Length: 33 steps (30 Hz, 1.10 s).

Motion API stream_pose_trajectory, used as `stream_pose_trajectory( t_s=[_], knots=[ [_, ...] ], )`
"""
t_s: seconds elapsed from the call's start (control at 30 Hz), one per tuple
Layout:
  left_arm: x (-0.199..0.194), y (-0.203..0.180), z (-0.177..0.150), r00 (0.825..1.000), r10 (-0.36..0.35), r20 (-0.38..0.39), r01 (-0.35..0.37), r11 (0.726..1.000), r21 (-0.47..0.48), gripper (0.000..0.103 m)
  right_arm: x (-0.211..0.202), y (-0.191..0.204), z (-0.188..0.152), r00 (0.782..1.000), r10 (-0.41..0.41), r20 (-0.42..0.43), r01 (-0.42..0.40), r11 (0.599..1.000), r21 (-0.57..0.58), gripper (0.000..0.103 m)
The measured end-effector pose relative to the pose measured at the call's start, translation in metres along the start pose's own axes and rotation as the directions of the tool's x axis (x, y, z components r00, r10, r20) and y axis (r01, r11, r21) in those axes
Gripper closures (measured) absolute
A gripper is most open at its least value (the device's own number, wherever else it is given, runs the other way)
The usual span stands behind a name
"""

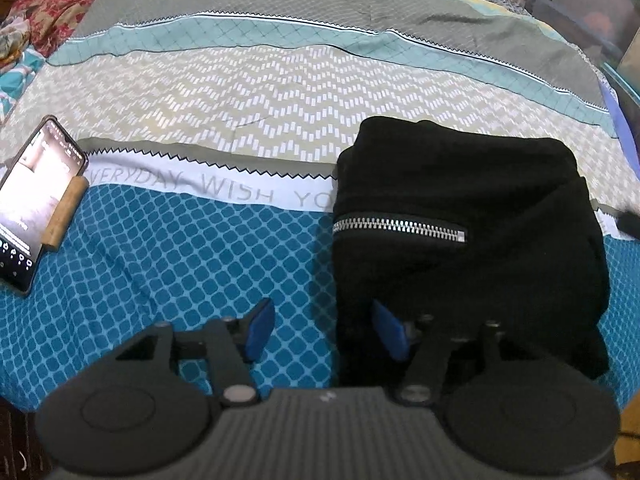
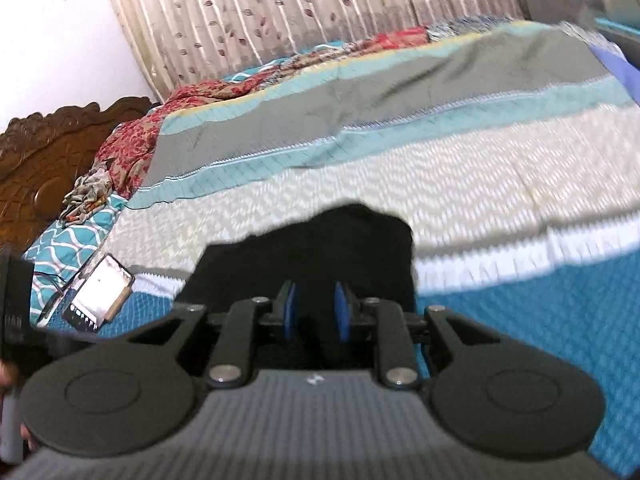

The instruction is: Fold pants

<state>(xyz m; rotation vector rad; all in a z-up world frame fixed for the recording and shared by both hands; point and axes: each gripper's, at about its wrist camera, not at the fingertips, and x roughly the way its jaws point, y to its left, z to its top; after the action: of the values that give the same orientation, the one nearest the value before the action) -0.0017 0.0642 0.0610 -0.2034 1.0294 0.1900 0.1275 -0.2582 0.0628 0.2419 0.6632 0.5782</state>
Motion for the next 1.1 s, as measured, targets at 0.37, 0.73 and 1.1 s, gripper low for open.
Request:
stream_pose_trajectory(
  t_s=[0.37, 0.73, 1.1],
  knots=[
    [0.001, -0.007, 0.000, 0.999, 0.029, 0.014, -0.029, 0.999, 0.040, 0.045, 0.116, -0.014, 0.008, 0.960, -0.073, -0.270, 0.091, 0.994, 0.057, 0.079],
    [0.006, -0.002, -0.002, 0.999, 0.048, 0.011, -0.048, 0.998, 0.047, 0.034, 0.079, -0.016, 0.003, 0.984, -0.040, -0.175, 0.052, 0.996, 0.067, 0.073],
    [0.005, -0.002, -0.004, 0.998, 0.063, 0.021, -0.064, 0.996, 0.057, 0.028, 0.002, -0.044, -0.023, 0.999, 0.041, 0.001, -0.040, 0.975, 0.219, 0.036]
  ],
)
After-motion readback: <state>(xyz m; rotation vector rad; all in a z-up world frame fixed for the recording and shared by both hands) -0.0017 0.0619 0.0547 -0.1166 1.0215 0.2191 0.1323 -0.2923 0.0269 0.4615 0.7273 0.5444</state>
